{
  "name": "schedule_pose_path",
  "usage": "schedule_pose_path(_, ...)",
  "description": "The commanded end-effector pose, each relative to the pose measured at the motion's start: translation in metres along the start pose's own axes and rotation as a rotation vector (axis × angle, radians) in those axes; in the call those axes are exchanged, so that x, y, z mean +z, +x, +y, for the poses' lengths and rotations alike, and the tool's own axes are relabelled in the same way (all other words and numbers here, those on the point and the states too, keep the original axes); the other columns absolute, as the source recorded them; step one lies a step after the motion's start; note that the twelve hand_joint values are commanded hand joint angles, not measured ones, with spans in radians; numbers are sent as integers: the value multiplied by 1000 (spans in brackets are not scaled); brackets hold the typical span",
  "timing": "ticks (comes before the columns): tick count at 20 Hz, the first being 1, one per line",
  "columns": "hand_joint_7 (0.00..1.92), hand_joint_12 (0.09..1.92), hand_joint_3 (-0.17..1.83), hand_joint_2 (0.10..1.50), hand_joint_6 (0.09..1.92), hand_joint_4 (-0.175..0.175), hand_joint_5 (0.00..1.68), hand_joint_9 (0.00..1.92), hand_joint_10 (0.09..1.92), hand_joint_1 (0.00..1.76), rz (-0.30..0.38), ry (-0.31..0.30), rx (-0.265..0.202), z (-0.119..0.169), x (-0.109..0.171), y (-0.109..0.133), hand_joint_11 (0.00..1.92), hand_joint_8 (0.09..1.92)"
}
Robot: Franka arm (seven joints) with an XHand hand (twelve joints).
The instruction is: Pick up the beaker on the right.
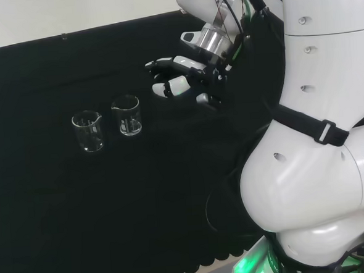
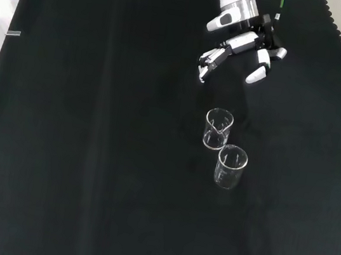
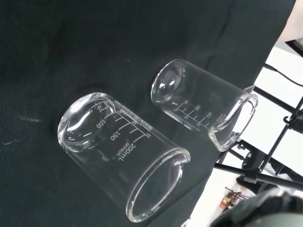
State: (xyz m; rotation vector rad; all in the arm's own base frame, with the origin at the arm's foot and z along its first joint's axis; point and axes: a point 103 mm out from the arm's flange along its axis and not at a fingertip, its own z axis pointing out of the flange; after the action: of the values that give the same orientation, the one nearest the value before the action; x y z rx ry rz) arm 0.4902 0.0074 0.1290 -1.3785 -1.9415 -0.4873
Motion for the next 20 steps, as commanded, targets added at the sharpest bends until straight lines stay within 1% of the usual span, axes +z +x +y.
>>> schedule_pose_path(1, 277, 1323, 1135, 378, 87, -40, 358, 393, 617, 722, 14, 15, -20, 8, 6, -4, 0, 565)
schedule_pose_path(3, 275, 1319, 1133, 377, 87, -40, 355, 391, 615, 723, 30, 22, -39, 11, 8, -6, 0, 564)
schedule_pose_path(8, 273, 1311, 1128, 370, 87, -39, 350, 388, 612, 727, 35, 35, -55, 17, 16, -6, 0, 564)
schedule_pose_path(12, 267, 1306, 1126, 364, 87, -38, 343, 387, 610, 729, 35, 45, -61, 20, 23, -8, 0, 562)
schedule_pose_path(14, 265, 1303, 1123, 358, 87, -37, 341, 387, 610, 732, 54, 41, -65, 21, 26, -11, 0, 561)
schedule_pose_path(17, 266, 1324, 1113, 349, 87, -38, 341, 396, 609, 733, 52, 46, -72, 23, 29, -12, 0, 562)
schedule_pose_path(20, 275, 1345, 1089, 343, 87, -38, 341, 406, 607, 720, 62, 44, -69, 24, 31, -14, 0, 568)
